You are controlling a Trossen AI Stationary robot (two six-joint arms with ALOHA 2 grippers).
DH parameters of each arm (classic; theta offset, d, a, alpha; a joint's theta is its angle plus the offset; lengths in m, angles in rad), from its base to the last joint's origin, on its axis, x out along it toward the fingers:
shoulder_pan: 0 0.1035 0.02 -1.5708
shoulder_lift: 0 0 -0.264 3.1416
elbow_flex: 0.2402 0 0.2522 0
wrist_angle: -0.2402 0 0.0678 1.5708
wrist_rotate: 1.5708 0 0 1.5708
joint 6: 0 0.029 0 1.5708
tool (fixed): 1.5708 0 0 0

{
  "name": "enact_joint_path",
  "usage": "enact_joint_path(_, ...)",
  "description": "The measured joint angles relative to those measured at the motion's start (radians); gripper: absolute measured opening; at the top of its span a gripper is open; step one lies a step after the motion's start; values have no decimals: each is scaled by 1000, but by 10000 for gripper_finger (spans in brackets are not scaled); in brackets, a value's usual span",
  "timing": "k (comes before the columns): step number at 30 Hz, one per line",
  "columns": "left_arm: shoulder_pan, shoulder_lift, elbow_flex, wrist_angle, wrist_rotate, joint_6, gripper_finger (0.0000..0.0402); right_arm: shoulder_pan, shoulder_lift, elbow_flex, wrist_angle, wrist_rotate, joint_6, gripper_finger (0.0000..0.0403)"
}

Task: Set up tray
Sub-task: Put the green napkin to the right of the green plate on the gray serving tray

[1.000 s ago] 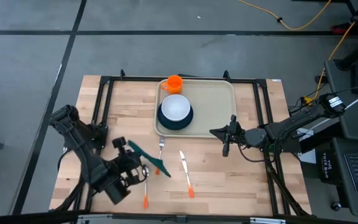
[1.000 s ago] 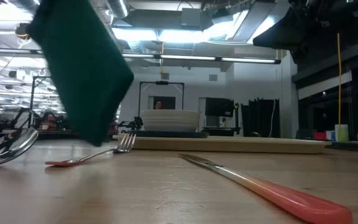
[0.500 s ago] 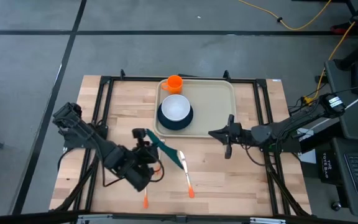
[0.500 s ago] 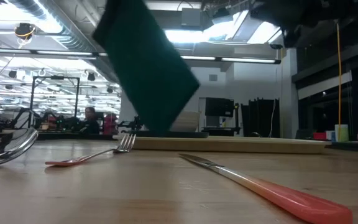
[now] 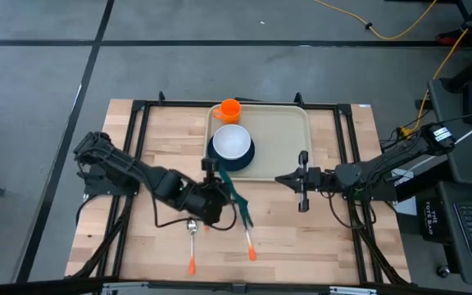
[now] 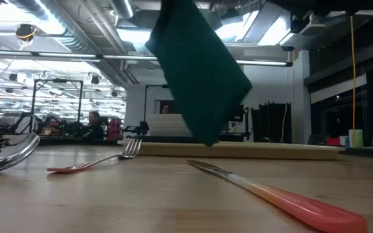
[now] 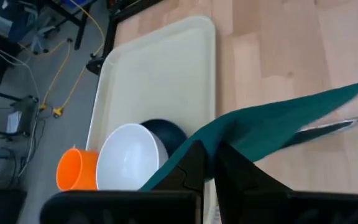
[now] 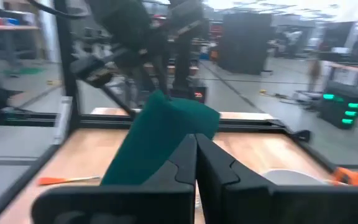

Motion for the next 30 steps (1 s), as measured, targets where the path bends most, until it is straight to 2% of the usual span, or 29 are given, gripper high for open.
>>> enact_joint_path(4,56,0,0,64,21,89,4,-1,0,16,-13,67,-10,6)
enact_joint_path(11,137,0,0,200,23,304,4,-2,0,115,-54,93,-125,6)
enact_joint_path(18,209,0,0,324,28,476,4,-42,0,273,-413,133,-65,7)
enact_joint_path(21,235,0,0,337,58,507,4,-56,0,308,-478,133,-36,15)
enact_joint_path(25,264,0,0,338,104,504,4,-61,0,323,-478,132,-53,29)
enact_joint_path(30,289,0,0,339,115,495,4,-61,18,323,-498,151,-53,27)
